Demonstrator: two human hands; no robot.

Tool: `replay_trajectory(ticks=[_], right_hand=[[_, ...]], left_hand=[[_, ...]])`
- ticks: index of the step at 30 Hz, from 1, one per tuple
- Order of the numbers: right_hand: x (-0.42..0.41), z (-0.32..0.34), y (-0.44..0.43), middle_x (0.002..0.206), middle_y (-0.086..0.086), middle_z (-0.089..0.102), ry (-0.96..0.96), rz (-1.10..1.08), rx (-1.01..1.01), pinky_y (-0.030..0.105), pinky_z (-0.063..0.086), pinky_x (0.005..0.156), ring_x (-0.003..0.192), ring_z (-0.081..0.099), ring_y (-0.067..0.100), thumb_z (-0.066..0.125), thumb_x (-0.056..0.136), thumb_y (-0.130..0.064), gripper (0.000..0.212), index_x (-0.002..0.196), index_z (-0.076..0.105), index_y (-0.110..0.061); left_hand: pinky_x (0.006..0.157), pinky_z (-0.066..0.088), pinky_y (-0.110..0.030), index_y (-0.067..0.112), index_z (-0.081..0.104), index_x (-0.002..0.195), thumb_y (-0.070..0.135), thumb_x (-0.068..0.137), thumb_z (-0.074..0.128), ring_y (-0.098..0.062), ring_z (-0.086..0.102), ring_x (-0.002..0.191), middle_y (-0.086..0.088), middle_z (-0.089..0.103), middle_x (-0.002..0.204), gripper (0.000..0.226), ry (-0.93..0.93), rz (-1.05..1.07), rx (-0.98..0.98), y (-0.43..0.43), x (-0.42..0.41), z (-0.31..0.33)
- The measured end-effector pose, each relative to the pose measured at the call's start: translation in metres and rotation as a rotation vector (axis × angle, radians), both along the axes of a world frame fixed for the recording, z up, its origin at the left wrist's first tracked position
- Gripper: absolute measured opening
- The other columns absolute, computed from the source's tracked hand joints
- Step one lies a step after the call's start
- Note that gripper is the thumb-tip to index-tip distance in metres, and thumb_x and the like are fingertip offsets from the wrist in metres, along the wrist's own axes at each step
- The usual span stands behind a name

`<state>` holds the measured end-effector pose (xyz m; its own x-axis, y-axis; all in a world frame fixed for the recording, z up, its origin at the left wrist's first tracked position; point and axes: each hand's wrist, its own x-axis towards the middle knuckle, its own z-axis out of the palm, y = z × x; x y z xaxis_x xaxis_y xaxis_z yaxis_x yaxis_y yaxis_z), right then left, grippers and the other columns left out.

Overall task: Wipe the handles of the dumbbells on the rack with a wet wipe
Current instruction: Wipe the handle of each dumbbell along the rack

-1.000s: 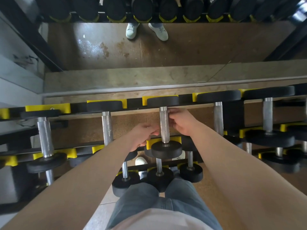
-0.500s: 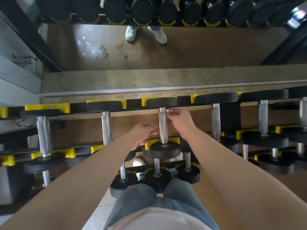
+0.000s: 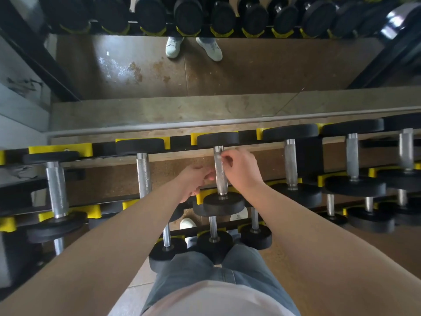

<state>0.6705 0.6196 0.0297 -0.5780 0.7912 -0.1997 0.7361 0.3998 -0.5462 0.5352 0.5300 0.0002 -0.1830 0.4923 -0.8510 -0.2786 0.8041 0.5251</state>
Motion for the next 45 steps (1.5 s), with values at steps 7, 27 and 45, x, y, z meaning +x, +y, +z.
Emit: replay_trajectory(ticks=[7,27,45], right_hand=[[0.006,0.004,-0.018,0.105,0.004,0.064,-0.089,0.221,0.001,0.029,0.055,0.086,0.088,0.057,0.01,0.059,0.102,-0.02,0.017,0.111,0.07,-0.012],[0.049,0.021,-0.01,0.099,0.0,0.073,0.182,-0.427,-0.601,0.031,0.062,0.082,0.085,0.071,0.013,0.07,0.096,-0.02,0.004,0.099,0.068,-0.022],[0.174,0.026,0.104,0.113,-0.005,0.073,0.192,-0.402,-0.613,0.033,0.056,0.095,0.104,0.069,0.011,0.076,0.089,-0.012,0.03,0.113,0.074,-0.029]], left_hand=[[0.052,0.031,-0.024,0.015,0.069,0.107,0.034,0.104,0.057,-0.015,0.035,0.066,-0.007,0.067,0.096,0.022,0.002,-0.004,0.004,-0.002,0.002,0.003],[0.073,0.055,-0.032,0.031,0.071,0.107,0.026,0.099,0.063,-0.02,0.063,0.085,-0.012,0.07,0.123,0.012,0.133,-0.099,0.18,-0.008,0.039,0.042],[0.064,0.04,-0.025,0.029,0.071,0.108,0.023,0.095,0.071,-0.018,0.054,0.093,-0.001,0.061,0.108,0.015,0.186,-0.073,0.104,0.092,0.171,0.054]])
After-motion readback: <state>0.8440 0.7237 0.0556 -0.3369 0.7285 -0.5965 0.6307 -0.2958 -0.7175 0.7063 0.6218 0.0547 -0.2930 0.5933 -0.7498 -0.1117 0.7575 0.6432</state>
